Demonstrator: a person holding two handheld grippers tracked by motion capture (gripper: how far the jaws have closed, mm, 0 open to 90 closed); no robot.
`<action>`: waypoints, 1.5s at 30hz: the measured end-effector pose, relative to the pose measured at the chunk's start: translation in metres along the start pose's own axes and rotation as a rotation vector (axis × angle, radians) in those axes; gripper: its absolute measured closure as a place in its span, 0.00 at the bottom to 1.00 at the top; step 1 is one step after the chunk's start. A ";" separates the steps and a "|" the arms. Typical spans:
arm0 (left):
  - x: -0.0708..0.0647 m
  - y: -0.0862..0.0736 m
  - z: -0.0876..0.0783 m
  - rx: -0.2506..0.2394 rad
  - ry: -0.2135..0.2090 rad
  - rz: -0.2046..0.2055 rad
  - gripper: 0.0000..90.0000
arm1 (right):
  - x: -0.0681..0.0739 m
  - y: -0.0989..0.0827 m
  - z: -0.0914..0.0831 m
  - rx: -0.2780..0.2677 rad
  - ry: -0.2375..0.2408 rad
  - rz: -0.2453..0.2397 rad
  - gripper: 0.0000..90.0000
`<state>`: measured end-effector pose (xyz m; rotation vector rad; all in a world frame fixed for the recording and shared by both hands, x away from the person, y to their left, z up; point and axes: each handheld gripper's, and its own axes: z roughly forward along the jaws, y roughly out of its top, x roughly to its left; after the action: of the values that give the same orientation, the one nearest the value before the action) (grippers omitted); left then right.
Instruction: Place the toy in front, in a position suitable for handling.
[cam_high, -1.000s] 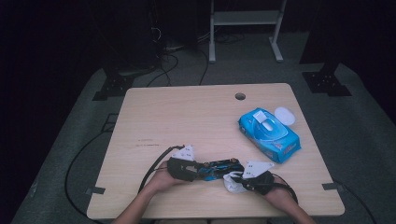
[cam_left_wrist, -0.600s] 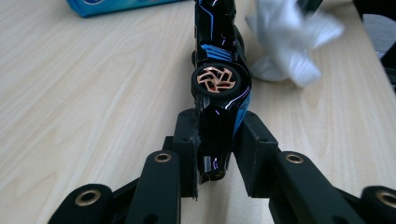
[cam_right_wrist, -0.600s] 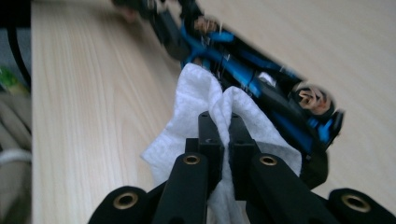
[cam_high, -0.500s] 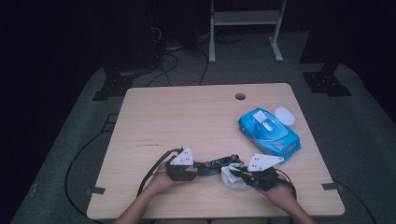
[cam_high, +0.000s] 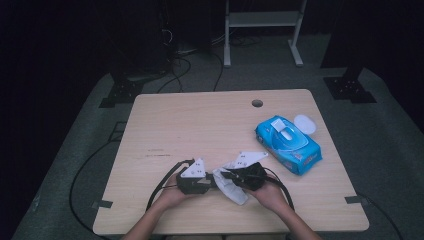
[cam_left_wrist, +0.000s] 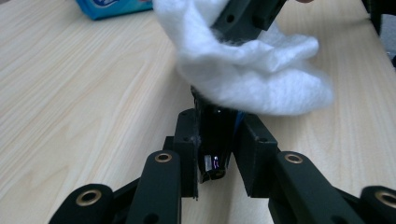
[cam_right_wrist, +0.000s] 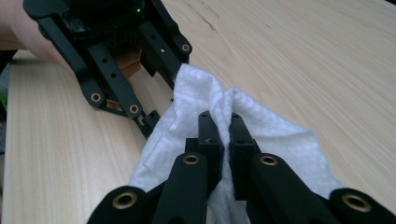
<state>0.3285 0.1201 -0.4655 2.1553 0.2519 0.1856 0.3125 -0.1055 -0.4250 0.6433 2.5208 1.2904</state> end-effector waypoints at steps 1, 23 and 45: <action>0.000 0.000 0.000 -0.003 0.000 -0.002 0.79 | -0.004 0.000 -0.002 0.006 0.001 0.008 0.97; 0.000 0.003 0.011 0.022 0.002 0.001 0.77 | -0.004 0.001 -0.001 0.021 -0.011 0.028 0.96; 0.003 0.000 0.003 0.023 0.019 -0.004 0.78 | -0.029 -0.014 -0.023 0.011 -0.119 0.103 0.96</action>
<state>0.3323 0.1185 -0.4669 2.1768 0.2701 0.2018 0.3251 -0.1434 -0.4231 0.8368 2.4289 1.2333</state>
